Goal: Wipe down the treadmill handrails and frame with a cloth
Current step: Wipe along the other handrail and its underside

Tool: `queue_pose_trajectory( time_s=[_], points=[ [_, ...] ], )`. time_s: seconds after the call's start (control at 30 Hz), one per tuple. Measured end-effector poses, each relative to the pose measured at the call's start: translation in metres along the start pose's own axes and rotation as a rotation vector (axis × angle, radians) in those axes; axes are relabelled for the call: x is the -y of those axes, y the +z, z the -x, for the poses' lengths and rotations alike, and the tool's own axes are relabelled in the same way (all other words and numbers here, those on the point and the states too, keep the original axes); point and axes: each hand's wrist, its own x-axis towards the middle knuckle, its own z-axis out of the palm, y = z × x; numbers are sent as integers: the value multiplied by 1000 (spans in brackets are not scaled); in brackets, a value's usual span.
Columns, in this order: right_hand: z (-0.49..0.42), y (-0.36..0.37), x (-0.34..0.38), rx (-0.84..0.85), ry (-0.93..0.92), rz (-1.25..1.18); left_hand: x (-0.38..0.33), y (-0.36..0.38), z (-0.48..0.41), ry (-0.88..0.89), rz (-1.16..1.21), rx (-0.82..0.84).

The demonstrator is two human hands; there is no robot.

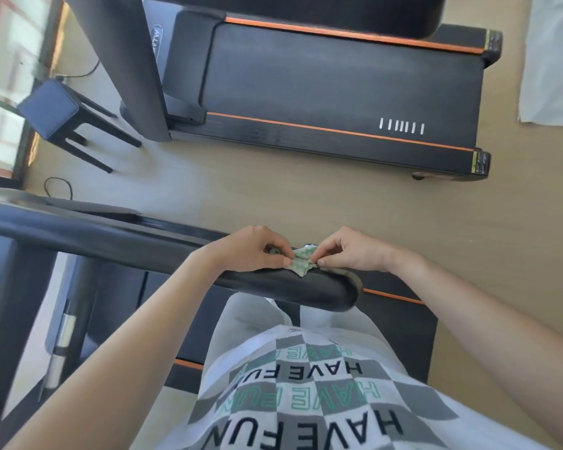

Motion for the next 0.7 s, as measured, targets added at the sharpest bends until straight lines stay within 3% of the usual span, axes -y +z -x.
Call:
queue_pose_trajectory(
  time_s=[0.33,0.53,0.7],
  points=[
    [37,26,-4,-316,-102,37,-16,42,18,69,-186,-375],
    [60,49,-8,-527,-147,115,-29,91,26,273,-294,-788],
    [83,59,-25,-707,-122,66,-55,155,13,235,-277,-1088]
  ],
)
